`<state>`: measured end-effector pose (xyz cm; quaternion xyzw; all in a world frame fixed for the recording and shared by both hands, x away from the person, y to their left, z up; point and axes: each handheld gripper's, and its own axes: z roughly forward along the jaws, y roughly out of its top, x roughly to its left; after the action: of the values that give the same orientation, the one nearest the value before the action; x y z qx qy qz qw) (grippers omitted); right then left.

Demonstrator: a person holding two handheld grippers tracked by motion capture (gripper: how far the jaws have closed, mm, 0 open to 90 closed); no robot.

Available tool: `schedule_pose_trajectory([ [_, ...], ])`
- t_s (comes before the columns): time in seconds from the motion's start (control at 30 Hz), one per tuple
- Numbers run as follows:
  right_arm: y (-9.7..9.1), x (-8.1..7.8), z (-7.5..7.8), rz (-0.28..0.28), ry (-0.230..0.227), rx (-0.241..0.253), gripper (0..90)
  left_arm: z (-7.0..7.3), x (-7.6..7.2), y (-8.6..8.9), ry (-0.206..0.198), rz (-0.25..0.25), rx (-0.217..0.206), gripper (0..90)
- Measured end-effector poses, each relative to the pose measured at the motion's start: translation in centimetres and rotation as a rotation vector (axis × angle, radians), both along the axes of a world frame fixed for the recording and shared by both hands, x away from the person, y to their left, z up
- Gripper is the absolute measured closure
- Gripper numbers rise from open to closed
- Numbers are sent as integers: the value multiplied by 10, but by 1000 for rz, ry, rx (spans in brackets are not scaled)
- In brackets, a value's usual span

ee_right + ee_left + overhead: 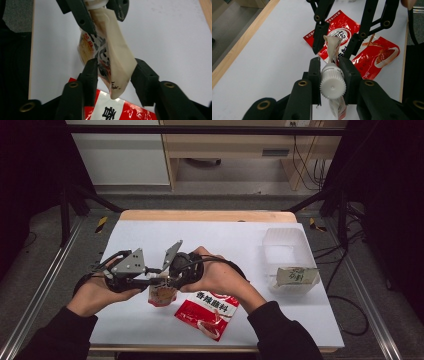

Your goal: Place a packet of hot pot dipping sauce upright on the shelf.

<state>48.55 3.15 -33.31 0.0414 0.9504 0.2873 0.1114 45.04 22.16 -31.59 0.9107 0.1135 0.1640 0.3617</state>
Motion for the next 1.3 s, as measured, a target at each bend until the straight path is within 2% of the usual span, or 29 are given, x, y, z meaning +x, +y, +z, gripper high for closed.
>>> schedule_pose_trajectory([
  [0.13, 1, -1, 1, -7, 13, -15, 783, 0, 0, 0, 3, 1, -6, 727],
  [0.23, 1, -1, 2, -10, 26, -17, 851, 0, 1, 1, 2, 9, -14, 727],
  [0.47, 0, -1, 6, -14, 6, -10, 885, -4, 2, 5, 12, 28, -58, 714],
  [0.6, 0, 0, 6, -17, -20, -36, 886, -6, 0, 8, 0, 53, -108, 539],
  [0.7, -3, 2, 7, -27, -36, -40, 887, -10, -3, 11, 9, 68, -115, 402],
  [0.83, -12, 7, 10, -50, -44, -32, 887, -23, -5, 18, 16, 118, -121, 280],
  [0.9, -16, 9, 11, -63, -49, -32, 887, -31, -6, 21, 4, 150, -115, 224],
  [0.93, -18, 10, 12, -68, -48, -33, 886, -36, -6, 22, 7, 168, -105, 210],
  [1.1, -30, 16, 14, -84, -60, -18, 886, -59, -4, 29, 30, 258, -122, 145],
  [1.3, -48, 20, 24, -125, -76, -20, 886, -85, 1, 40, 52, 341, -163, 86],
])
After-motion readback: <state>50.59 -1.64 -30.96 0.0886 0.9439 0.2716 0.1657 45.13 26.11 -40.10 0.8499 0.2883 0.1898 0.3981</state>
